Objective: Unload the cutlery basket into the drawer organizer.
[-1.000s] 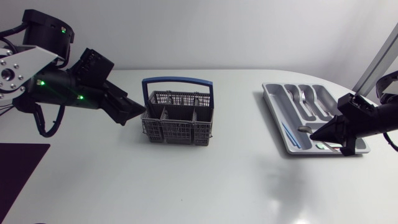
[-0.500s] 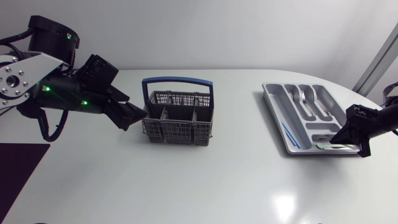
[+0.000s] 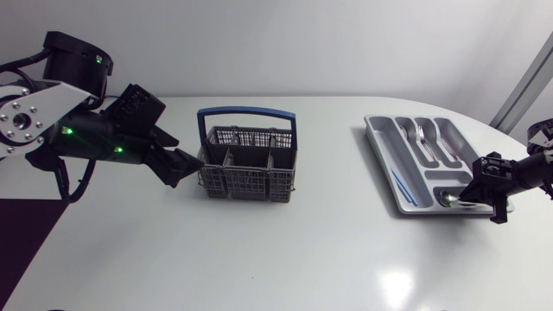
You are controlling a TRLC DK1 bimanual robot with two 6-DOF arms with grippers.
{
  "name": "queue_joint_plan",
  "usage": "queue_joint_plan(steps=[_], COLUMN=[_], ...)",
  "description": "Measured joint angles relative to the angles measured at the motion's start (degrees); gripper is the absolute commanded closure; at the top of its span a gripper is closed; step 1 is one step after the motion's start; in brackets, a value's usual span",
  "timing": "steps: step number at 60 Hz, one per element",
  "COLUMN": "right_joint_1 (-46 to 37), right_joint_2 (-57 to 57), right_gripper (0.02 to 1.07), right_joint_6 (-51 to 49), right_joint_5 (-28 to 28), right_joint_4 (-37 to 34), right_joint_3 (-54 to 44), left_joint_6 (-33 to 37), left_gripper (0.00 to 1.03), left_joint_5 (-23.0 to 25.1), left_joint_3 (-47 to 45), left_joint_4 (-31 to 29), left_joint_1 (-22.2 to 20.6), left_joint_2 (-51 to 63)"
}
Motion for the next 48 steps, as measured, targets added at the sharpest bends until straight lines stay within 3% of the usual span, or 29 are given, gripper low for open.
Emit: queue_joint_plan(steps=[9,27,31,35,48], right_joint_1=[-0.07,-0.44,-0.31,0.26,5.79], right_joint_2=[0.00,-6.36,-9.33,-12.92,-21.86], right_gripper=[0.62,0.61,0.50,0.07,0.06], right_joint_6=[0.04,2.38,3.85,5.79,13.79], right_joint_5=[0.00,-3.13,-4.04,-4.63,-5.97], right_joint_4=[0.11,0.07,0.04,0.02,-0.17], right_joint_3=[-0.33,-4.17,-5.95,-7.85,-13.03], left_joint_6=[0.02,-0.02,-0.35,-1.29,-6.51], left_gripper=[0.05,0.05,0.05,0.05,0.05], left_joint_5=[0.00,-0.20,-0.22,-0.57,-2.03], left_joint_3=[-0.02,-1.60,-1.60,-1.60,0.11], left_joint_4=[0.46,2.47,3.19,3.93,4.52], left_joint_1=[0.00,0.00,0.00,0.00,-1.79], left_joint_2=[-0.48,-0.50,-0.50,-0.35,3.82])
